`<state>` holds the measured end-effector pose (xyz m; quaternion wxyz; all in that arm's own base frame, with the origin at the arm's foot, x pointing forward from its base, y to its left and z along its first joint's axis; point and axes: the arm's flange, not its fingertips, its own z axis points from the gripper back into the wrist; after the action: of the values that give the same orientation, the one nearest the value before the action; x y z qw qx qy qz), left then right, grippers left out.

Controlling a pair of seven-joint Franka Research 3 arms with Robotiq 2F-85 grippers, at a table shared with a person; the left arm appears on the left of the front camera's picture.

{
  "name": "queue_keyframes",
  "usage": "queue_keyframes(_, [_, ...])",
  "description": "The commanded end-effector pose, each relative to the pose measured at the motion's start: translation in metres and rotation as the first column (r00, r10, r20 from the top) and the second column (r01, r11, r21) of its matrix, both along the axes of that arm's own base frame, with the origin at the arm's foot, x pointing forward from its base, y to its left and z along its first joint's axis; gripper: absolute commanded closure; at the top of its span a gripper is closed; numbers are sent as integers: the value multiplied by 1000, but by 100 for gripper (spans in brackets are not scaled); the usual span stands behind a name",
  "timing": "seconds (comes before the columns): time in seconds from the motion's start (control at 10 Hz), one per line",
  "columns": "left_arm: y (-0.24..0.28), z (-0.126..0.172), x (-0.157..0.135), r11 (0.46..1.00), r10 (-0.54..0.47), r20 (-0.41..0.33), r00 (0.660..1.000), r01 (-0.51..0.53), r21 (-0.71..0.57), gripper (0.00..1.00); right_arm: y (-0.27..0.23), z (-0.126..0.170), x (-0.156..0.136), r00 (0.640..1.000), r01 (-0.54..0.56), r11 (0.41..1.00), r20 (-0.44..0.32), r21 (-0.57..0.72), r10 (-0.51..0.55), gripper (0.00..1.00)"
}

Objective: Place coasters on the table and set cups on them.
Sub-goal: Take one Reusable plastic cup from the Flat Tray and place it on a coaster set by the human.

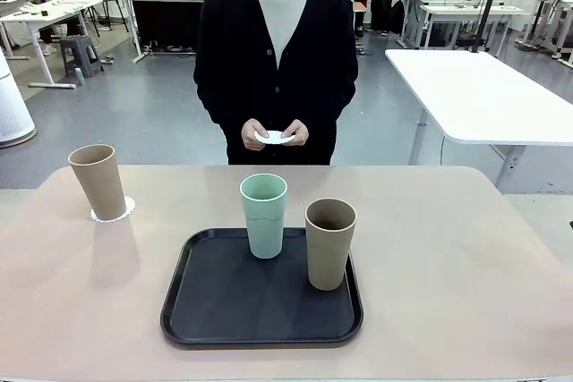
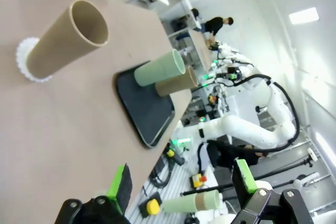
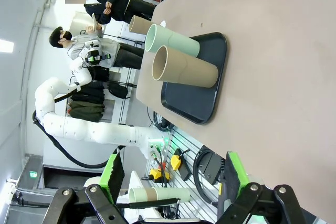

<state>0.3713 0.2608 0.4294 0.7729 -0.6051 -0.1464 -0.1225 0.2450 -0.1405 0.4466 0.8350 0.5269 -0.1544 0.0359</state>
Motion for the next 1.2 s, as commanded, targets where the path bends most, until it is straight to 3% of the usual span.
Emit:
queue_keyframes(0.0, [-4, 0, 1, 1000, -14, 0, 1000, 14, -14, 0, 0, 1, 1, 1000, -2, 1000, 13, 7, 1, 0])
queue_keyframes(1.1, [0, 0, 0, 1000, 0, 0, 1000, 0, 0, 0, 0, 1, 1, 1000, -2, 1000, 13, 7, 1, 0])
